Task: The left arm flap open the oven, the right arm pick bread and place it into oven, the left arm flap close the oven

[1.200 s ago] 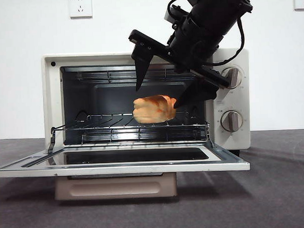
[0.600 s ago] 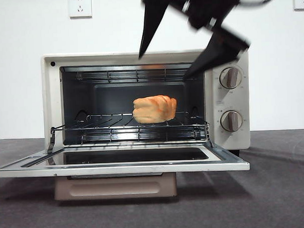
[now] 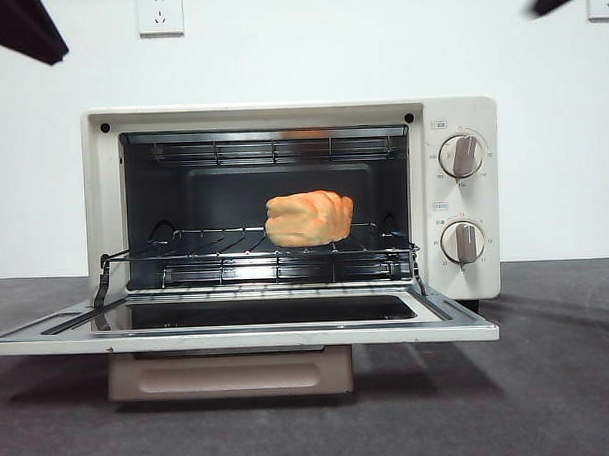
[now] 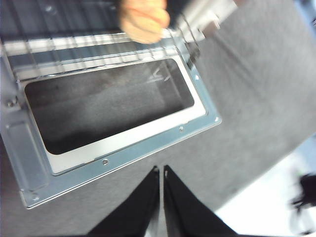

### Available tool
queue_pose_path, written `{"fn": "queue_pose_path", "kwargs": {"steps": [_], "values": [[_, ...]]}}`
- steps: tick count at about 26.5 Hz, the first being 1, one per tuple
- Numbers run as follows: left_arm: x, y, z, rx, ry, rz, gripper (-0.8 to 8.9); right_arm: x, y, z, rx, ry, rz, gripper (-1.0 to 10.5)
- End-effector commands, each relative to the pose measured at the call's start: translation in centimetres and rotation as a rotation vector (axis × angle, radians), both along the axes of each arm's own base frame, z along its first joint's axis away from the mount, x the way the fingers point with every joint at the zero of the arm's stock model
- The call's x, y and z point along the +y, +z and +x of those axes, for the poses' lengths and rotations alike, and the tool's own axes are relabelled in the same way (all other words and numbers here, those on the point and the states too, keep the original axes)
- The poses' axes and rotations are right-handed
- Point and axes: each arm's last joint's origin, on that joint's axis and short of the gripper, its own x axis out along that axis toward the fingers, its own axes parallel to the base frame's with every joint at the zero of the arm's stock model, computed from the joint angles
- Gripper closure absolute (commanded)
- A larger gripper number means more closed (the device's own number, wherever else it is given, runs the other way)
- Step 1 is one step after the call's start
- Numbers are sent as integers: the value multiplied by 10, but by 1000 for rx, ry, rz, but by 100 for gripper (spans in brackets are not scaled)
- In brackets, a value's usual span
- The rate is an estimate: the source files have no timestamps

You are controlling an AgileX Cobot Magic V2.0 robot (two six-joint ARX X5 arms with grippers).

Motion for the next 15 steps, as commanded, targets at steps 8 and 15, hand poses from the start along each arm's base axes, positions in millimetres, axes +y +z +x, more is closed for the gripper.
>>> {"fn": "queue_pose_path", "kwargs": {"steps": [8, 15], "values": [[40, -49, 73, 255, 123, -26, 800, -41, 19, -37, -154, -55, 47, 515], [58, -98, 78, 358, 240, -5, 800, -45, 21, -41, -172, -58, 66, 515]]}}
